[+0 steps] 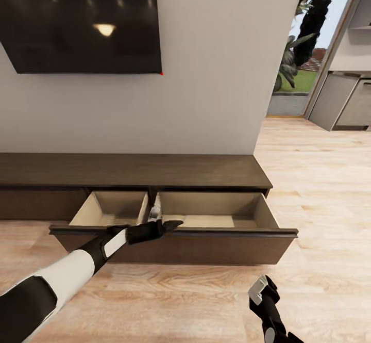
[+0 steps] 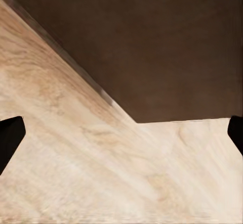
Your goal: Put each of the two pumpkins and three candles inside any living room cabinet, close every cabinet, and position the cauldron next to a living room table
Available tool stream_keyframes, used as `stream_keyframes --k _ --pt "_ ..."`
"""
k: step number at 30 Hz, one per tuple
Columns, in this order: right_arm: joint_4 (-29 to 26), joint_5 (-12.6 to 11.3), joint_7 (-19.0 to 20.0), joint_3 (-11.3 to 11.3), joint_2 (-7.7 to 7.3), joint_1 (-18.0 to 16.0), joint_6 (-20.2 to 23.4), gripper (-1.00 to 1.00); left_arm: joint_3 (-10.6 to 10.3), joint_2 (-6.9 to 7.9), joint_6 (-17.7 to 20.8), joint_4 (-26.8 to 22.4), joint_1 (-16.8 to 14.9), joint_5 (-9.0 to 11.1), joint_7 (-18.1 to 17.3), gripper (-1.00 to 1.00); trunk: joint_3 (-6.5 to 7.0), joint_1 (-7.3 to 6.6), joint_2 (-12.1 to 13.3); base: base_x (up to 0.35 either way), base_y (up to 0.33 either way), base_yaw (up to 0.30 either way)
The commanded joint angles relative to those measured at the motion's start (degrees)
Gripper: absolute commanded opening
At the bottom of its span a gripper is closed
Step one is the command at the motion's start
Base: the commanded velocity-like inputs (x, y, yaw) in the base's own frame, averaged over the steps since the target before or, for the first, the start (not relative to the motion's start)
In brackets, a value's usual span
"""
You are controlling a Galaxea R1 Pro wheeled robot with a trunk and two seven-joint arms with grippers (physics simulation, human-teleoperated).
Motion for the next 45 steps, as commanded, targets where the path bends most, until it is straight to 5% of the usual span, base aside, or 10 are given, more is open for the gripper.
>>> stream_keyframes --k 1,3,6,7,11,17,23,30,40,45 --pt "0.0 -0.9 1.0 0.1 -0.47 0.1 0.0 1.00 -0.9 0.01 -0.1 1.1 0.7 -0.6 0.0 1.00 0.19 -0.23 0.4 0.000 0.000 0.000" --pt "0.3 -2.4 3.7 0.1 -1.20 0.4 0.0 1.00 -4.3 0.15 -0.3 2.9 3.6 -3.0 0.0 1.00 0.55 -0.67 1.2 0.000 0.000 0.000" --pt "0.9 -2.6 4.3 0.1 -1.34 0.6 0.0 1.00 -5.3 0.20 -0.4 3.3 6.1 -3.7 0.0 1.00 1.09 -1.33 2.4 0.000 0.000 0.000" --pt "1.2 -2.4 5.1 0.0 -0.96 1.0 0.0 1.00 -5.8 3.04 -0.4 5.3 11.2 -4.1 0.2 1.00 1.27 -1.55 2.8 0.000 0.000 0.000" --pt "2.5 -2.3 7.8 0.0 -0.63 1.1 0.3 1.00 -6.5 2.49 -5.9 14.6 13.1 -7.5 0.3 1.00 1.98 -2.42 4.4 0.000 0.000 0.000" --pt "3.7 -3.3 15.5 -2.1 -0.77 1.1 0.6 1.00 -6.5 2.43 -7.5 16.7 16.6 -7.8 0.4 1.00 3.06 -3.74 6.8 0.000 0.000 0.000" --pt "5.5 -9.4 31.8 -6.9 -1.19 1.1 0.9 1.00 -6.5 2.84 -11.2 20.0 20.6 -7.7 4.2 1.00 4.14 -5.06 9.2 0.000 0.000 0.000" --pt "6.5 -10.2 35.6 -7.3 -1.14 1.1 1.0 1.00 -6.3 3.23 -14.9 22.4 23.6 -7.4 12.2 1.00 5.40 -6.60 12.0 0.000 0.000 0.000" --pt "6.7 -10.3 35.5 -7.4 -0.61 3.2 1.0 1.00 -4.8 2.83 -19.4 22.6 28.1 -5.0 54.2 1.00 7.19 -8.79 16.1 0.000 0.000 0.193" --pt "6.7 -10.3 35.5 -7.4 -0.58 3.2 0.9 1.00 -4.3 2.61 -20.8 22.5 28.5 0.2 62.1 1.00 8.09 -9.89 18.1 0.000 0.000 0.287"
